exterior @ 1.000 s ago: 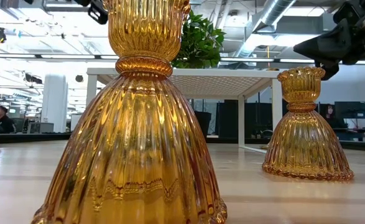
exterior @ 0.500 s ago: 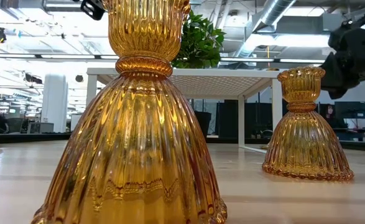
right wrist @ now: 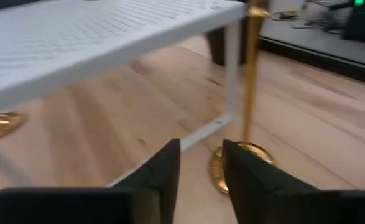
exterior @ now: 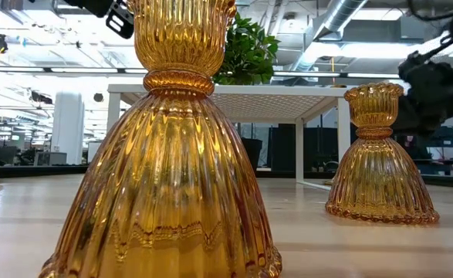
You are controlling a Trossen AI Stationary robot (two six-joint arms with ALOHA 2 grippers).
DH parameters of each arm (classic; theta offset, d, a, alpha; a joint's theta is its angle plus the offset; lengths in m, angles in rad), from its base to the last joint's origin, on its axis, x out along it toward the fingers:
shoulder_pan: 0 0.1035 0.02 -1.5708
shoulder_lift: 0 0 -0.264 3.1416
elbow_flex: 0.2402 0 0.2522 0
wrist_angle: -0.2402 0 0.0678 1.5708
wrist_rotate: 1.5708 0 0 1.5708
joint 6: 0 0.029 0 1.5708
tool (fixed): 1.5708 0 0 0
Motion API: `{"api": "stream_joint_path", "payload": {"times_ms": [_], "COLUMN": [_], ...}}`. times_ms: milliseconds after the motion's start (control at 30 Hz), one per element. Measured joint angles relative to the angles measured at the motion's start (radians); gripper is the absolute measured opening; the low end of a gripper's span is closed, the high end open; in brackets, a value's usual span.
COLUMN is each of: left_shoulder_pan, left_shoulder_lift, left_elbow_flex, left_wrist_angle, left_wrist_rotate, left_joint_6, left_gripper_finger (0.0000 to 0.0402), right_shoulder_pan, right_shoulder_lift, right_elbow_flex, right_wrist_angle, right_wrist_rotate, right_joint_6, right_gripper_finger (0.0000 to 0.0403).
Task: Pick & Place candle stick holders
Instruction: Put the top gold candle holder on the shelf
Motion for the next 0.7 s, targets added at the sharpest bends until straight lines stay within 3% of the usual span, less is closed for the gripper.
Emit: {"api": "stream_joint_path", "payload": {"times_ms": [267, 700], "left_shoulder_pan": [0.0, 0.0], "left_shoulder_lift": [0.005, 0.005], "left_elbow_flex": [0.0, 0.0], "left_wrist_angle": [0.008, 0.016], "left_wrist_rotate": [0.0, 0.0], "left_joint_6": [0.0, -0.001], "left_gripper_finger": [0.0009, 0.001], "right_shoulder_pan": [-0.083, -0.172], "right_shoulder_lift": [0.108, 0.361], "right_elbow_flex": [0.0, 0.0], "right_wrist_angle": [0.094, 0.349], "right_wrist_rotate": [-0.036, -0.051], "right_joint_6": [0.003, 0.001], "right_gripper_finger": [0.0152, 0.013]}}
